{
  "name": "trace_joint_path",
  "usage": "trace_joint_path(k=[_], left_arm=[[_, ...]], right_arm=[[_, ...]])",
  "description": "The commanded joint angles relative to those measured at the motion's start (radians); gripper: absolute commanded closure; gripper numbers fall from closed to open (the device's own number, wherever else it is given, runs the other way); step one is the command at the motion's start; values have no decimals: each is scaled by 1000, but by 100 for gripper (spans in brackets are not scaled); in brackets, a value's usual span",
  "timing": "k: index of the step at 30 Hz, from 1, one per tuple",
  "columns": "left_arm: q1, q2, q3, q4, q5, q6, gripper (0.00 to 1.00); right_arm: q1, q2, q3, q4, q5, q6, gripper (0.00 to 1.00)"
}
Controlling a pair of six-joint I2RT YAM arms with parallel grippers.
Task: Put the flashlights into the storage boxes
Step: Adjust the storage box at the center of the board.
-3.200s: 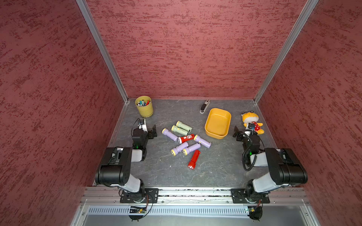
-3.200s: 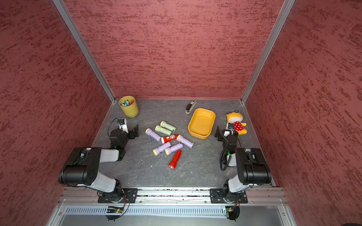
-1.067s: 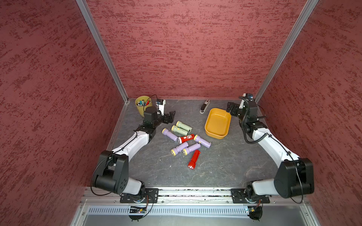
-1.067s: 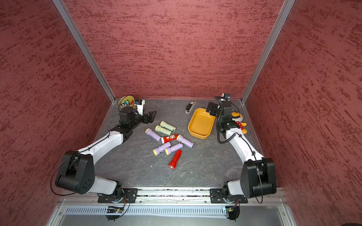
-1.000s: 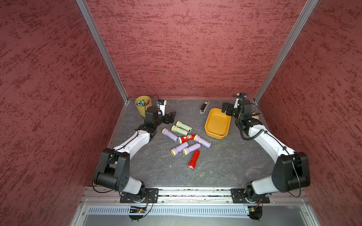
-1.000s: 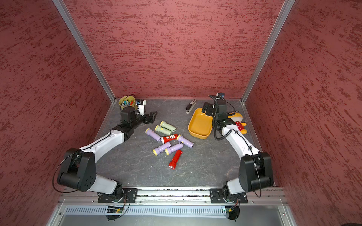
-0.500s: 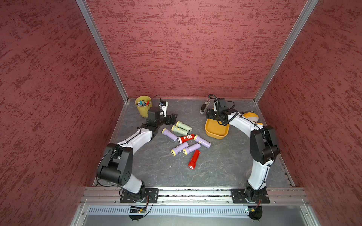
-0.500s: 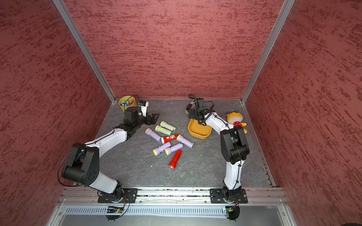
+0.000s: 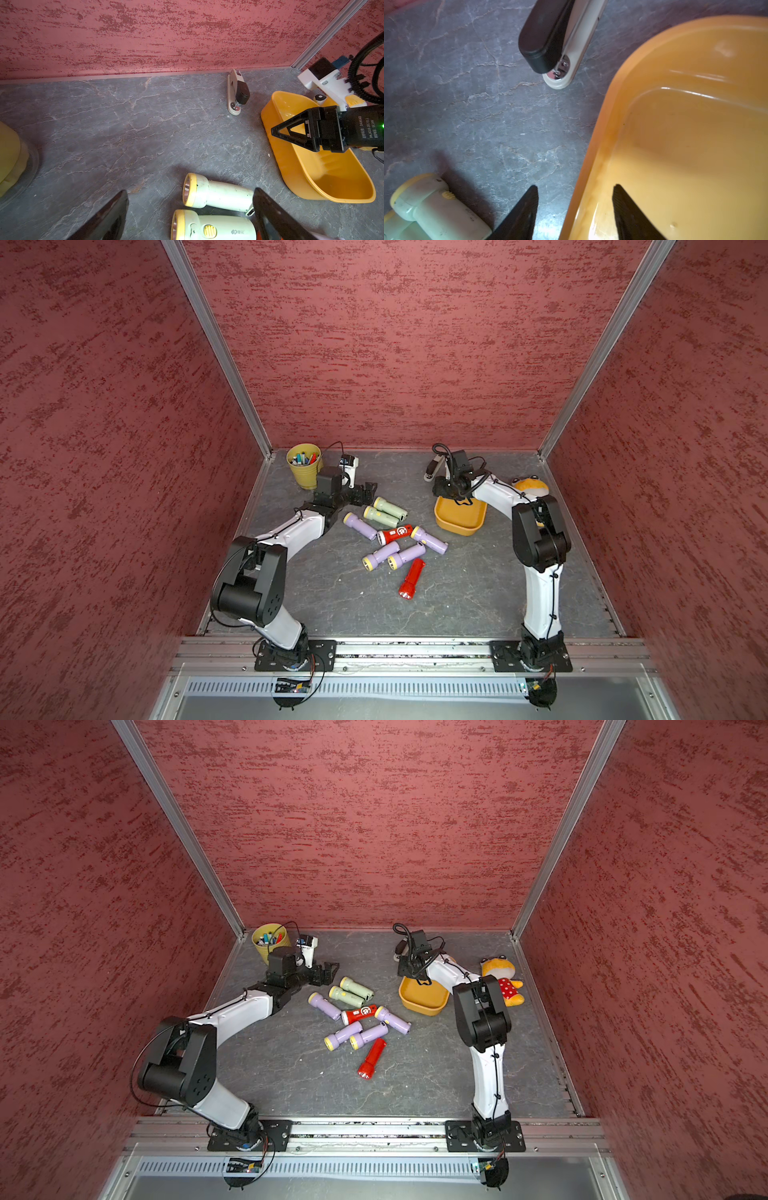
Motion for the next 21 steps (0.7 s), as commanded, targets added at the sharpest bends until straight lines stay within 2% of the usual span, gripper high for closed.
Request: trace_joint_path(k=[1, 11, 21], left_arm=[[0, 3, 13, 3, -3, 17, 7], [0, 1, 6, 7, 3, 13, 7], [0, -15, 5, -3, 4, 23, 7]], right_arm=[[-2, 9, 20, -40, -2, -41, 46], [-2, -28, -10, -87, -58, -174, 61], [-5, -147, -140, -154, -25, -458, 71]])
